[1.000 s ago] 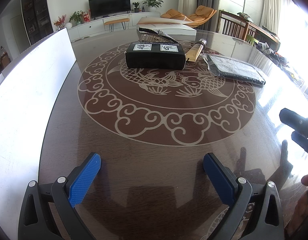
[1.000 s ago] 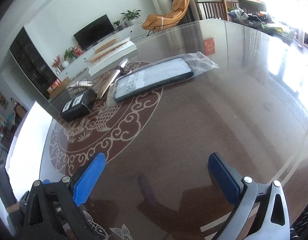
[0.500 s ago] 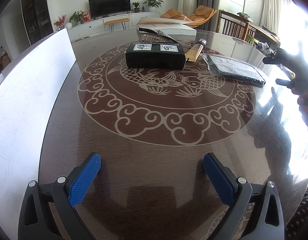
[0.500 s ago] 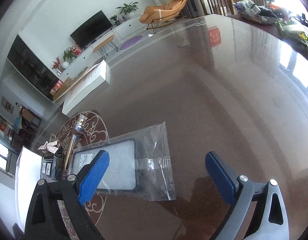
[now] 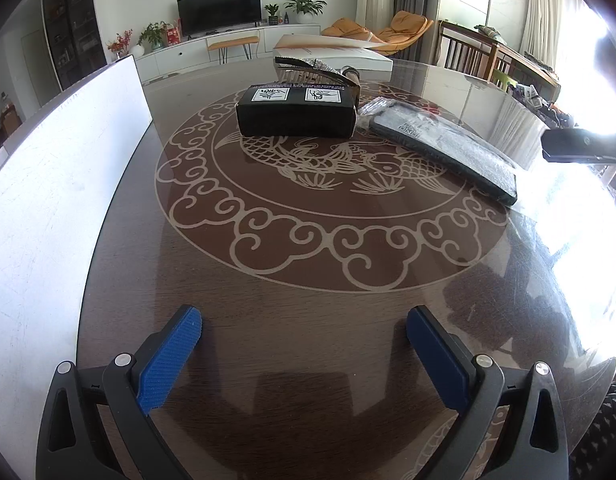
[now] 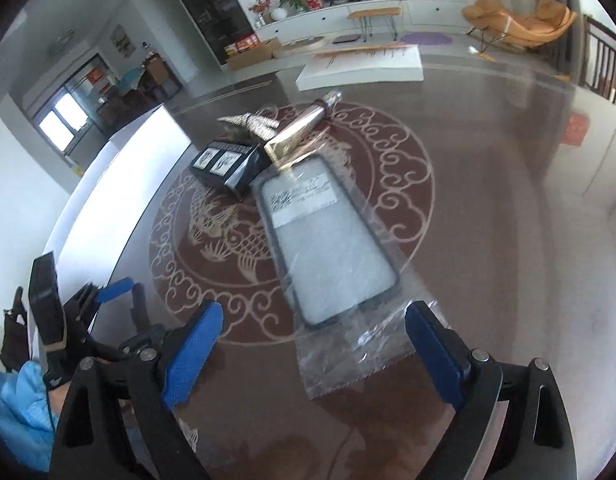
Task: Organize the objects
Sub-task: 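Move the right tool down onto the bagged phone case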
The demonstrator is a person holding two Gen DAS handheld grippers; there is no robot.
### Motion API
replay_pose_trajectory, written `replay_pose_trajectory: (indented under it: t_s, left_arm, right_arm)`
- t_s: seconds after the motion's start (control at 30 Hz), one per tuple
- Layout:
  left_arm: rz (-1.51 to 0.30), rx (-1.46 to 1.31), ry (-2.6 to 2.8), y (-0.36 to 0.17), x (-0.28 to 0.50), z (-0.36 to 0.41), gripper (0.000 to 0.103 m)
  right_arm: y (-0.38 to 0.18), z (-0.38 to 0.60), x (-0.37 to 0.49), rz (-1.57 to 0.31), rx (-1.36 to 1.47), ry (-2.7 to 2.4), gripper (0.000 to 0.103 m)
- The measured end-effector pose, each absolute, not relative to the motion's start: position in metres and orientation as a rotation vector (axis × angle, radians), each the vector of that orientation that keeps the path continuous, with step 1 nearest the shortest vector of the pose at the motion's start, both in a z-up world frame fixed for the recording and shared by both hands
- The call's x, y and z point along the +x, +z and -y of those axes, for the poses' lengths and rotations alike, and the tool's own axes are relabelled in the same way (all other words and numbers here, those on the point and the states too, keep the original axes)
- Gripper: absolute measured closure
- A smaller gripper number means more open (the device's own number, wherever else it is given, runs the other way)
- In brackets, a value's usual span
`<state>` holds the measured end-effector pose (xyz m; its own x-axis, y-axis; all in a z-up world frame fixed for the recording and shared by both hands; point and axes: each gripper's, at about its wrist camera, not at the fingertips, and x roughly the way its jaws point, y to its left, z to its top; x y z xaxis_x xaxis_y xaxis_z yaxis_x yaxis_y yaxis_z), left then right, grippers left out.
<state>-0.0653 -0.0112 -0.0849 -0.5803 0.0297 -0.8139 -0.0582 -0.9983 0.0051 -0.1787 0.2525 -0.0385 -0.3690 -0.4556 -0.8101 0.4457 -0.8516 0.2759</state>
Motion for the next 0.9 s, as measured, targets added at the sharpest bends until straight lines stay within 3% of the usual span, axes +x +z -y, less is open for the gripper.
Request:
replay_pose_trajectory:
  t_s: [0.1, 0.23, 0.43, 0.53, 0.6, 0.67, 0.9]
  left_arm:
    - [-0.048, -1.415, 2.749, -0.085, -0.065, 0.011, 0.0]
    - [-0.048, -1.415, 2.749, -0.085, -0.065, 0.011, 0.0]
    - [-0.048, -1.415, 2.749, -0.085, -0.066, 0.011, 0.0]
    - [-0.048, -1.415, 2.749, -0.085, -0.066, 0.011, 0.0]
    - [-0.048, -1.415, 2.749, -0.085, -0.066, 0.012, 0.0]
    - [-0.048, -1.415, 2.749, -0.085, -0.066, 0.011, 0.0]
    - [-0.048, -1.415, 2.749, -0.085, -0.066, 0.011, 0.0]
  right_arm:
    - [-0.034, -0.236, -0.212, -0.085, 1.34, -2.359, 0.007]
    - [-0.064, -0.214, -0.254, -0.051, 1.469, -2.318, 0.007]
    - [-0.085, -0.198, -0.241, -0.068, 1.492, -2.252, 0.002]
    - [-0.091, -0.187, -0.216, -0.213, 1.459, -2.267, 0.001]
    - [-0.096, -0.181, -0.198, -0.337, 1.43, -2.342, 0.007]
    - [-0.093, -0.186, -0.185, -0.274, 1.401, -2.432, 0.023]
    - [-0.094, -0.222, -0.125, -0.033, 1.404, -2.808, 0.021]
